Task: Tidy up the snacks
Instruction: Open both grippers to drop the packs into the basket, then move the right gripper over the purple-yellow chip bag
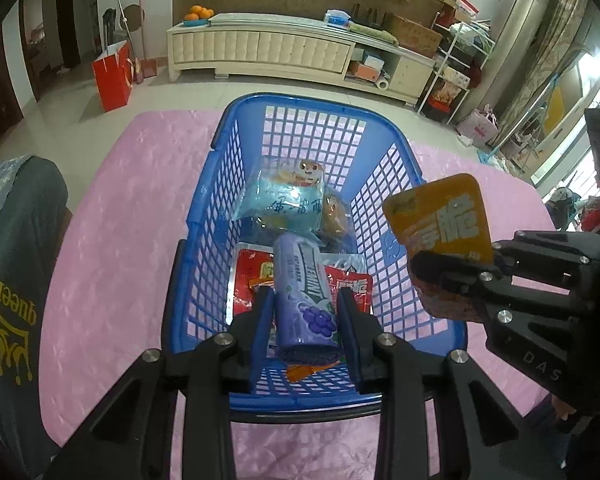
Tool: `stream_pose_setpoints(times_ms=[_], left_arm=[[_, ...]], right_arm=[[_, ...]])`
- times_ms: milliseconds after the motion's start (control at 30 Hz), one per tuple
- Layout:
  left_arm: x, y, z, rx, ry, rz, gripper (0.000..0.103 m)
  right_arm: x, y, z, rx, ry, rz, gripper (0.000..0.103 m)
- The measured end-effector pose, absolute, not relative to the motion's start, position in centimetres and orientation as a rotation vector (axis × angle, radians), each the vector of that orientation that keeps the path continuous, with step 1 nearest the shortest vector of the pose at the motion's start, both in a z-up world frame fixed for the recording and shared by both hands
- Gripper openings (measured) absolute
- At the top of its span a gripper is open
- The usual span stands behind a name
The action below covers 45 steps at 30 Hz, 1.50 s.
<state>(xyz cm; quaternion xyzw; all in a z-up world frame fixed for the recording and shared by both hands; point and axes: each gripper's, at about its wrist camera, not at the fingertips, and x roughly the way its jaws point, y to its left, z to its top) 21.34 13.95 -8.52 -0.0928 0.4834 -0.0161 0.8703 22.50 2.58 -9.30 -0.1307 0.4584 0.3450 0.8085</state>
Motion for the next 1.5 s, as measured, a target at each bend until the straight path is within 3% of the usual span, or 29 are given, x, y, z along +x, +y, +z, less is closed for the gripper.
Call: stream_pose_setpoints(times_ms=[33,100,167,233,400,1067,1300,1500], left_arm=[[21.3,14.0,-8.5,-0.194,1.009,-0.035,0.03],[21.4,14.0,-8.5,-0.2,1.004,-0.035,0.042],[21.2,14.2,-8.2,-0.206,0.997,-0.032,0.043],[21.0,14.3,-7.8,-0.203,0.991,-0.034,0.043],[20.2,14.3,-6.9,-0.196,0.975,-0.03,0.043],[19.5,3.6,-3.0,-0.074,0.931,-0.158,0.045],[20.3,-2.0,-4.0,-0.023,0.942,-0.201,0.064],[21.5,-5.8,-6.4,0.025,0.979,-0.23,0.066]], right_arm=[[22.5,2.6,-9.4,-0.283,0.987,0.734,0.011],[22.5,2.5,-9.6,-0.292,0.994,0.718,0.014],[22.4,2.4,-9.8,-0.3,1.006,0.709,0.021],[22.3,2.3,-9.9,-0.293,1.032,0.738,0.041],[21.3,1.5,-8.7,-0.288,0.982,0.72,0.06],[19.5,-10.6,-4.8,-0.168,0.918,0.563,0.062],[19.5,-15.6,-5.7,-0.144,0.927,0.485,0.077],[20.5,-19.0,-7.8,-0.135,0.961,0.428,0.084]])
